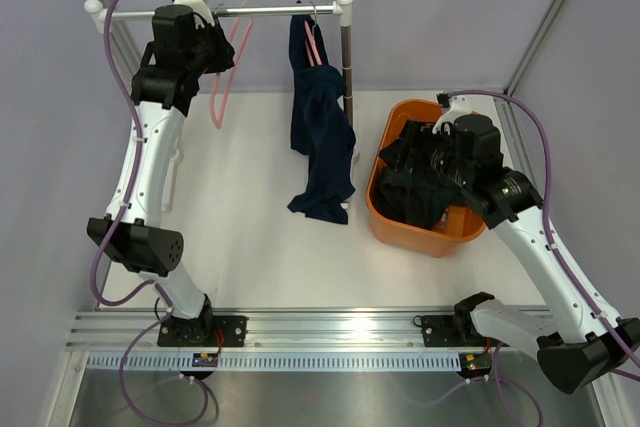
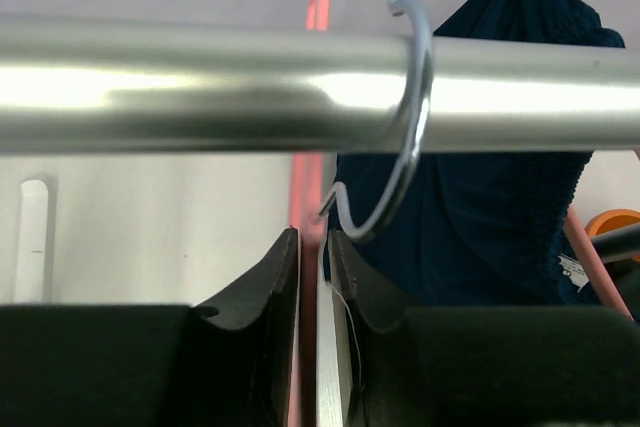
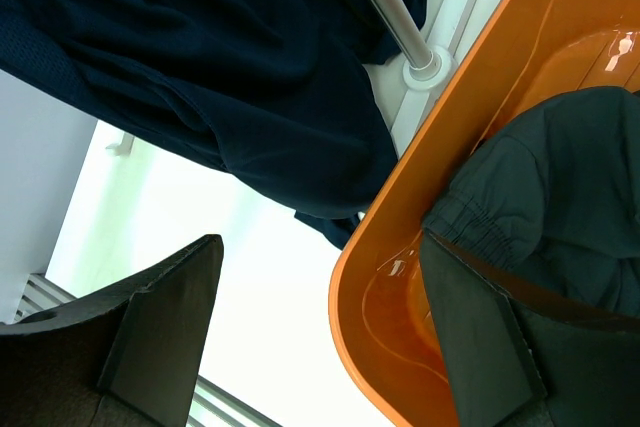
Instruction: Remove the shorts from the hanger
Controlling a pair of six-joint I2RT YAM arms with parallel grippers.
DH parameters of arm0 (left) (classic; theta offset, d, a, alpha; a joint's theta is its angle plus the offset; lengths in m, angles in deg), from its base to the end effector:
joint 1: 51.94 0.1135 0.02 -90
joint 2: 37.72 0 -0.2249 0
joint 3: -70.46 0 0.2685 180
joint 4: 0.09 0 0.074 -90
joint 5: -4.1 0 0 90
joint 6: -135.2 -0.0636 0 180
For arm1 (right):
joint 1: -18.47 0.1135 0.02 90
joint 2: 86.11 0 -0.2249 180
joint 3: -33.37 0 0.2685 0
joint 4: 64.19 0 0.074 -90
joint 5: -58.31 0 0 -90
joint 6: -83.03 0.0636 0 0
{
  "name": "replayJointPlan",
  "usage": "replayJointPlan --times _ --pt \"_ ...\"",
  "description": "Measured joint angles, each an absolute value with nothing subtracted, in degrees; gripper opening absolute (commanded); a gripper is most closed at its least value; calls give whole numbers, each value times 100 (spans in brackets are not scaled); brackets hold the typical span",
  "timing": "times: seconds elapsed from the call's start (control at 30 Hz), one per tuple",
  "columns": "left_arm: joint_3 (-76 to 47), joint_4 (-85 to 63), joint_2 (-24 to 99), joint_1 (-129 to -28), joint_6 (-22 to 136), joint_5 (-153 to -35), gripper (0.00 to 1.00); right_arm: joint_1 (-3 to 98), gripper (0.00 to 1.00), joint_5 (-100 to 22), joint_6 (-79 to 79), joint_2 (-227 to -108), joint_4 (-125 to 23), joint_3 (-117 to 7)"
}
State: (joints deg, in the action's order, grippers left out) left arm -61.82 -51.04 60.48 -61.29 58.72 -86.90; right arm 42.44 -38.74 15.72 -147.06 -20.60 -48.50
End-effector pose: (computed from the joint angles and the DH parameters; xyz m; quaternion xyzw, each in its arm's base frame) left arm 0.4006 -0.0671 0.4466 -0.0240 0.8028 -0.1250 0.5825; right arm 0.2601 0.1242 0.3531 -0.0434 0.8303 0.2661 0.4878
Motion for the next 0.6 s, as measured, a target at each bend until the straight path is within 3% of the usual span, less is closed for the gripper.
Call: replayJointPlan --times 0.07,0.17,0.6 --pt "-6150 -5129 5945 -6138 5865 -8602 22 4244 88 -3874 1572 -14706 -2060 -4850" --pt "-6108 -5166 5726 -6144 5843 -8469 30 4244 88 -3872 1572 -14704 -2057 -4850" --pt "-5911 -5233 4520 -6374 5774 -7995 30 4250 88 -3795 1546 -14597 -1830 -4852"
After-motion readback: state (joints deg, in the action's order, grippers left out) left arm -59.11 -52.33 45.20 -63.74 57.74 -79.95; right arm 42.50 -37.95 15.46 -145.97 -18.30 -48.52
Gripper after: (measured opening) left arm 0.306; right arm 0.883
